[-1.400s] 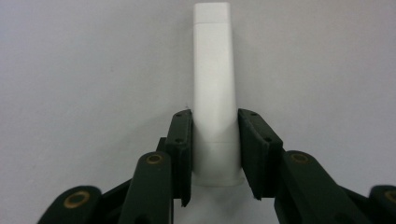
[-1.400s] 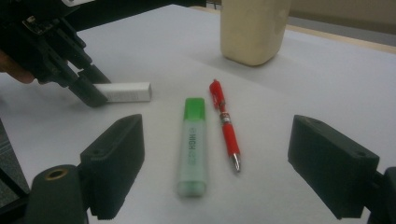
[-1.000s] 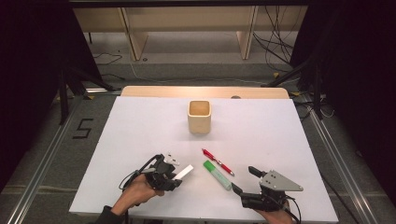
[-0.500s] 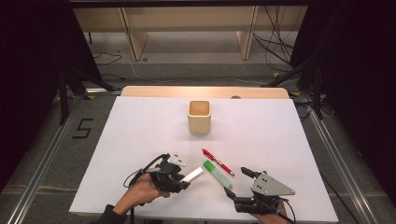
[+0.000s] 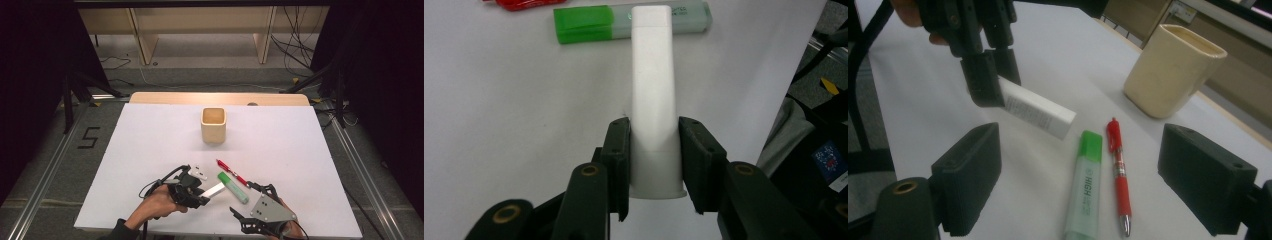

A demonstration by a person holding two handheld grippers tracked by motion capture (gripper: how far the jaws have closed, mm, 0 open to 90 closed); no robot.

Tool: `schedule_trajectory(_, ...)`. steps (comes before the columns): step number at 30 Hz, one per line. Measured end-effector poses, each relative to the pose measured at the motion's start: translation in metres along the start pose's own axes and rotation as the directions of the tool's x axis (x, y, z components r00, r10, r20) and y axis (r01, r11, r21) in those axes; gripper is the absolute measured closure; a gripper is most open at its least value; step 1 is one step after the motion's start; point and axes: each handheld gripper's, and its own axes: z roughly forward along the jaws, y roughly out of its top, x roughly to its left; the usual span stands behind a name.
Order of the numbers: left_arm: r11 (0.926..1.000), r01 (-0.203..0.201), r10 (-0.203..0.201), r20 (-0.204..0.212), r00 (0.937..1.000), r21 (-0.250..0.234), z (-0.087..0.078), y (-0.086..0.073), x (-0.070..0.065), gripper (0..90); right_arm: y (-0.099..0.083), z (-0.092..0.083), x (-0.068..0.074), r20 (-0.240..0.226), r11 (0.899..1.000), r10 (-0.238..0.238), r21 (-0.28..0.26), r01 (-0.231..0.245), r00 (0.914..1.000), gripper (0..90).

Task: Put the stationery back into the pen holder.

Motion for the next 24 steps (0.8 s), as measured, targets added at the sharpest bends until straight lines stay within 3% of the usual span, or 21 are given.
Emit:
schedule_trajectory(2,0.9999,-0.013,0.013,0.005,0.9999,0.006,0.0,0.003,-0.001,66.7,0.002,0.003,0.005,0.011,0.998,-0.058,0.009,0.058,0.9982,18.3)
schedule_trajectory(5,0.9998,-0.019,0.019,0.015,0.9997,0.009,0.001,0.006,-0.003,66.7,0.004,0.008,0.014,0.022,0.989,-0.147,0.022,0.146,0.989,18.3)
schedule_trajectory(10,0.9993,-0.033,0.033,0.025,0.9992,0.019,0.003,0.009,-0.005,66.7,0.006,0.017,0.026,0.04,0.962,-0.271,0.051,0.269,0.9616,18.6)
schedule_trajectory(14,0.9993,-0.033,0.032,0.03,0.999,0.016,0.004,0.011,-0.007,66.7,0.005,0.023,0.037,0.068,0.917,-0.396,0.087,0.39,0.9157,19.9)
schedule_trajectory(19,0.9989,-0.043,0.042,0.036,0.9985,0.018,0.004,0.013,-0.01,66.7,0.004,0.03,0.046,0.103,0.863,-0.503,0.119,0.491,0.8583,23.7)
schedule_trajectory(23,0.9987,-0.048,0.048,0.042,0.998,0.016,0.003,0.014,-0.013,66.7,0.005,0.034,0.05,0.12,0.83,-0.556,0.138,0.54,0.8227,27.1)
schedule_trajectory(24,0.9986,-0.05,0.049,0.043,0.9979,0.015,0.003,0.014,-0.014,66.6,0.005,0.034,0.051,0.123,0.826,-0.562,0.147,0.545,0.8181,27.9)
